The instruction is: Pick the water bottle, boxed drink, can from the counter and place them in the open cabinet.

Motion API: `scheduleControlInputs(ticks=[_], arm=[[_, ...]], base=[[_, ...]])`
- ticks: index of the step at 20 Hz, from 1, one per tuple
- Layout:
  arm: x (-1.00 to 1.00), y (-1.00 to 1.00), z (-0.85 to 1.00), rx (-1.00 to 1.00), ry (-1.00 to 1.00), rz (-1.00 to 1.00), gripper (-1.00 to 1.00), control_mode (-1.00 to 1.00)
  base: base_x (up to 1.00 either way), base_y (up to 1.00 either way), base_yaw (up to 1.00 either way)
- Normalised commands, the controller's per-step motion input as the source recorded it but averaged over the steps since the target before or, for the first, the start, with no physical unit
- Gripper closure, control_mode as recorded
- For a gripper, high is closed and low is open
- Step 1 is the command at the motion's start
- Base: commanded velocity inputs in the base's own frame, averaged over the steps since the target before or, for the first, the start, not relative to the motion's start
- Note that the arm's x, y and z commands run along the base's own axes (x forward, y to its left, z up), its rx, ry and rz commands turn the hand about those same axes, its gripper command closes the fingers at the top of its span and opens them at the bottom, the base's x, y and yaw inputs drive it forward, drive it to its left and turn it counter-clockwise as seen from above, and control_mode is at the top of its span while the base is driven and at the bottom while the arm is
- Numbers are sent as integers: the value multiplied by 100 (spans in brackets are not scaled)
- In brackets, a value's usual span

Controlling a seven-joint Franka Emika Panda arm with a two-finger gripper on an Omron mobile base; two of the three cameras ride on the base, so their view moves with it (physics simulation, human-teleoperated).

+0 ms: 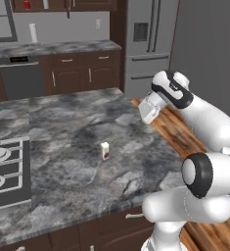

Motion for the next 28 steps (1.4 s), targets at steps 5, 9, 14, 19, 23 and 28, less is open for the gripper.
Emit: scheduleControlInputs(ticks=[5,9,14,19,23,28], arm=[[0,6,0,21,-14,11,-100,-100],[5,9,-18,7,-5,25,-100,-100],[1,8,-21,3,0,24,-100,-100],[23,27,-31,0,0,6,-100,-100],[27,30,-46,0,0,0,-100,-100],[16,19,-59,0,0,0,-100,-100]], base=[[0,0,0],[0,0,0],[0,0,0],[0,0,0],[0,0,0],[0,0,0]])
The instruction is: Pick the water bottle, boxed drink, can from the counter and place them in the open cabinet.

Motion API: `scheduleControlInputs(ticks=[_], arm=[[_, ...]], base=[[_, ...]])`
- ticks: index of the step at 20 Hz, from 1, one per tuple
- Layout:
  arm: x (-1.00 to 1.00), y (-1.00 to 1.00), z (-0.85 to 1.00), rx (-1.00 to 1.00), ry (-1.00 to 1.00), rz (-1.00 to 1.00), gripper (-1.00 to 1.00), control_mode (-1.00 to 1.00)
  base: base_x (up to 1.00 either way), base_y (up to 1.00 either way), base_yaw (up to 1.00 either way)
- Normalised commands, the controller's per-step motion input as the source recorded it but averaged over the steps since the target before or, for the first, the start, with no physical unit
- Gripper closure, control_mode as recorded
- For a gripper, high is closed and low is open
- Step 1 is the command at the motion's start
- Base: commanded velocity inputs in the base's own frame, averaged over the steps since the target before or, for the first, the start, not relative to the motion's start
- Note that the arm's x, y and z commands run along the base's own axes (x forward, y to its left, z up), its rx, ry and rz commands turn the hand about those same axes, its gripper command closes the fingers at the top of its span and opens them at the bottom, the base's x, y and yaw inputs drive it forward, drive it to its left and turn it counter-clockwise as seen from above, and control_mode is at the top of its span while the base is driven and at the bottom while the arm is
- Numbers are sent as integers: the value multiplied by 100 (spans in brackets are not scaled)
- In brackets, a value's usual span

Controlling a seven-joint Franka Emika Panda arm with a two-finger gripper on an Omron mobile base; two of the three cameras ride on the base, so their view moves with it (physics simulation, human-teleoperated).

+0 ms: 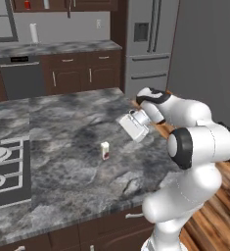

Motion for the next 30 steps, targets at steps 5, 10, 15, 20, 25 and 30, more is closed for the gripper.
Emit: scheduleControlInputs(ticks=[5,10,15,20,25,30], arm=[[11,5,-46,0,0,0,-100,-100],[17,0,-27,0,0,0,-100,-100],[24,0,-33,0,0,0,-100,-100],[33,0,-40,1,-6,0,-100,-100],[47,1,-24,3,-6,0,-100,-100],[21,5,-14,11,-5,0,-100,-100]], base=[[0,0,0],[0,0,0],[0,0,0],[0,0,0],[0,0,0],[0,0,0]])
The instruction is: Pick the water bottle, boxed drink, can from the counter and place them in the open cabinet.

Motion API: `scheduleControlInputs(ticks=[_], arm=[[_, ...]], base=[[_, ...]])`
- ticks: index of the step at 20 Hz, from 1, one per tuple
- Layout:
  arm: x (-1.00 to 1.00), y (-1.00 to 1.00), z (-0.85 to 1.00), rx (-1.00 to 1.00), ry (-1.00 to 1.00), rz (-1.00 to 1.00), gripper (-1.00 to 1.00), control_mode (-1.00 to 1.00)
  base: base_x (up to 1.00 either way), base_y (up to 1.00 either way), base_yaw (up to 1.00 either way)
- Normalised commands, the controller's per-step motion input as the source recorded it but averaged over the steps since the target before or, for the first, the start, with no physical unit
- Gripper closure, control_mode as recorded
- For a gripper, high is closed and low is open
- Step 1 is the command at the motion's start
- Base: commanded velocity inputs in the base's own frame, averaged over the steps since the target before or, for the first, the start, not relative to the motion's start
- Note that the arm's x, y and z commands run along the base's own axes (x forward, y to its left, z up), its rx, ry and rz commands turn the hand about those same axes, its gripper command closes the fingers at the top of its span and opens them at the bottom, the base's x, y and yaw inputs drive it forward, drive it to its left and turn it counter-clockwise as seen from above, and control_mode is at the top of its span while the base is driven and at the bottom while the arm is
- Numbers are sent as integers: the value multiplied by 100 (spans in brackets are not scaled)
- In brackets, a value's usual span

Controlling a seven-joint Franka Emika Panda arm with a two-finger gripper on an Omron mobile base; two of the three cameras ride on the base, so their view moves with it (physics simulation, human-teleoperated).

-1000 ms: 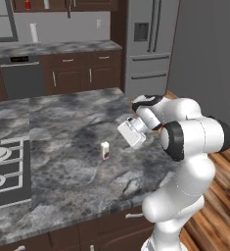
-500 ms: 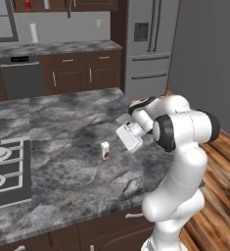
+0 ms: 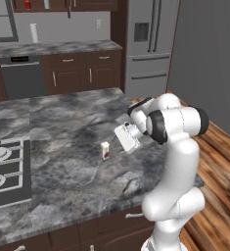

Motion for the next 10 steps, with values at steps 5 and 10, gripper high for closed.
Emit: scheduleControlInputs(ticks=[5,10], arm=[[-3,12,-2,9,0,3,-100,-100],[-6,25,0,5,2,4,-100,-100]], base=[[0,0,0],[0,0,0]])
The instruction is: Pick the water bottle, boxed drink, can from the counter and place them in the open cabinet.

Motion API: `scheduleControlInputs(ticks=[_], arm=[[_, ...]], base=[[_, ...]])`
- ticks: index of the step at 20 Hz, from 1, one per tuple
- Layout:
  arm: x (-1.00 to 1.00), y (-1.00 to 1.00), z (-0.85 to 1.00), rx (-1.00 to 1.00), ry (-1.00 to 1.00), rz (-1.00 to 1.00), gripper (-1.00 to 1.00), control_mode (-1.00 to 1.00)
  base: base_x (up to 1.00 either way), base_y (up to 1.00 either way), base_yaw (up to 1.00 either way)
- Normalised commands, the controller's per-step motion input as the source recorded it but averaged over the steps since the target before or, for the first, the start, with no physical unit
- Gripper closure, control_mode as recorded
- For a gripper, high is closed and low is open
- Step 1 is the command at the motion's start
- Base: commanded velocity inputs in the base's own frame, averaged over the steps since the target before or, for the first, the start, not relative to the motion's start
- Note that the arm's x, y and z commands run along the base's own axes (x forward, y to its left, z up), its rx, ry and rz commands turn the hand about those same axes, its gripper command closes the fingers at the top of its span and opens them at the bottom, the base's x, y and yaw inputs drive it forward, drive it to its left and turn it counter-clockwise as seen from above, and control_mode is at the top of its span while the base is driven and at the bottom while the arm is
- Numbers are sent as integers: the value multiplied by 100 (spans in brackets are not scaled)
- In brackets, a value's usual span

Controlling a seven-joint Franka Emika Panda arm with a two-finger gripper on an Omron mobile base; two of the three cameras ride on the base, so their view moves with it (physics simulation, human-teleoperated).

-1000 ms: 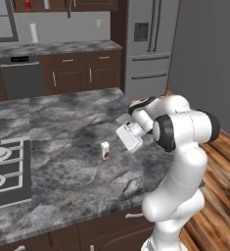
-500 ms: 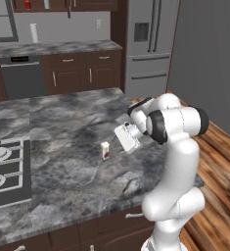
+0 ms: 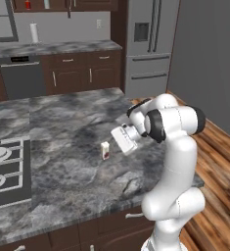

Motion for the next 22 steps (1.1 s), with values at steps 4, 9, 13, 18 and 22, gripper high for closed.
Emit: scheduleControlInputs(ticks=[4,9,13,18,22], arm=[[-1,9,-3,3,6,5,-100,-100],[0,6,-16,1,4,5,-100,-100],[-1,12,-21,0,0,5,-100,-100],[0,14,-4,1,0,4,-100,-100],[-3,19,0,4,0,4,-100,-100]], base=[[0,0,0],[0,0,0],[0,0,0],[0,0,0],[0,0,0]])
